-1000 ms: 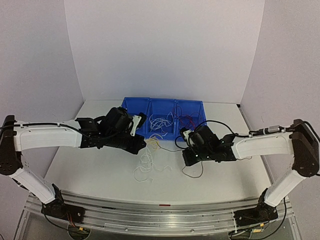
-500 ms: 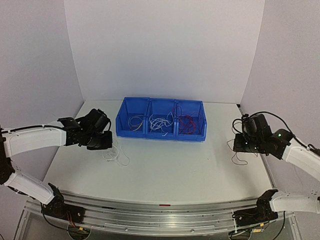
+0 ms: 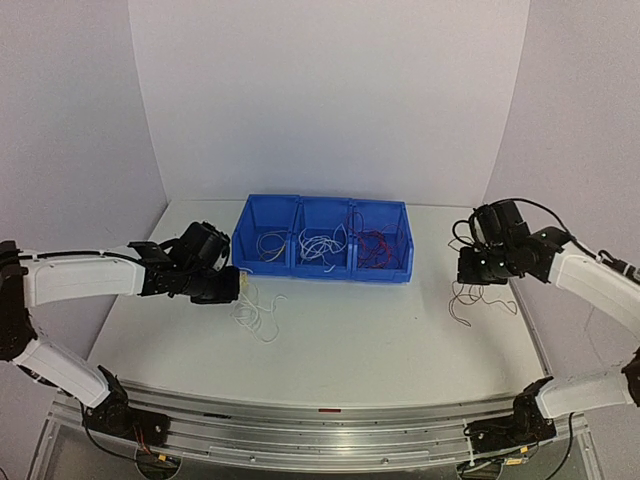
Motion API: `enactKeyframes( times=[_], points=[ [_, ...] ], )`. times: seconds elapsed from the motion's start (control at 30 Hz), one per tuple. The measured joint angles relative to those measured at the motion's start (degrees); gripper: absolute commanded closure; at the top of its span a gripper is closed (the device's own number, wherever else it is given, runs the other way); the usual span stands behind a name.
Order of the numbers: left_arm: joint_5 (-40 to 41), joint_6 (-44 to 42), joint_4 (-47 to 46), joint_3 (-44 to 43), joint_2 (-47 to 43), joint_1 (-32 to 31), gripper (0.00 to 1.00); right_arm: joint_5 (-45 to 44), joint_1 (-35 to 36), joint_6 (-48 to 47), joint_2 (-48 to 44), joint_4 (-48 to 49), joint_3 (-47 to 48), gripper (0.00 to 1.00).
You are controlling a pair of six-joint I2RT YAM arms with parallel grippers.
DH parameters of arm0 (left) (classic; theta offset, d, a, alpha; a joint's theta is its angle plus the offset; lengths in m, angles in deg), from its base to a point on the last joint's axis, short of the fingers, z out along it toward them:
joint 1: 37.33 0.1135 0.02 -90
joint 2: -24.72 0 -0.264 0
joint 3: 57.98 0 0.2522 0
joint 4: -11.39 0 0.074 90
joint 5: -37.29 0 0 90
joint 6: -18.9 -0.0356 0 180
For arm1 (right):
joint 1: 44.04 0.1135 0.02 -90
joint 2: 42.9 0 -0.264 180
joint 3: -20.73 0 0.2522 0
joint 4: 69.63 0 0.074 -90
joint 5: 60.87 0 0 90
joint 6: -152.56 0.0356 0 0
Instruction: Untangle the cables
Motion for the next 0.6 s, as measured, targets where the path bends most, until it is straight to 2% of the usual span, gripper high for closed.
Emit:
enactKeyframes(
  times=[0.2, 0.3, 0.43, 0.6],
  points=[
    [-4.66, 0.23, -2.64, 0.26, 4.89, -0.02, 1.00, 4.37, -12.99, -0.05, 9.74, -0.83, 0.13, 1.00],
    [-5.29, 0.58, -2.54, 0.26, 6.99, -0.11, 1.00, 6.46, -16.60, -0.07, 14.94, -1.29, 0.88, 1.00],
    [-6.12, 0.62, -2.53, 0.26, 8.36, -0.22, 1.00, 8.49, -19.75, -0.09, 21.50, -1.68, 2.95, 0.94],
    [-6.74, 0.65, -2.62, 0.24, 8.57, -0.39, 1.00, 7.68, -22.10, -0.62, 28.12, -1.61, 6.77, 0.72]
  ],
)
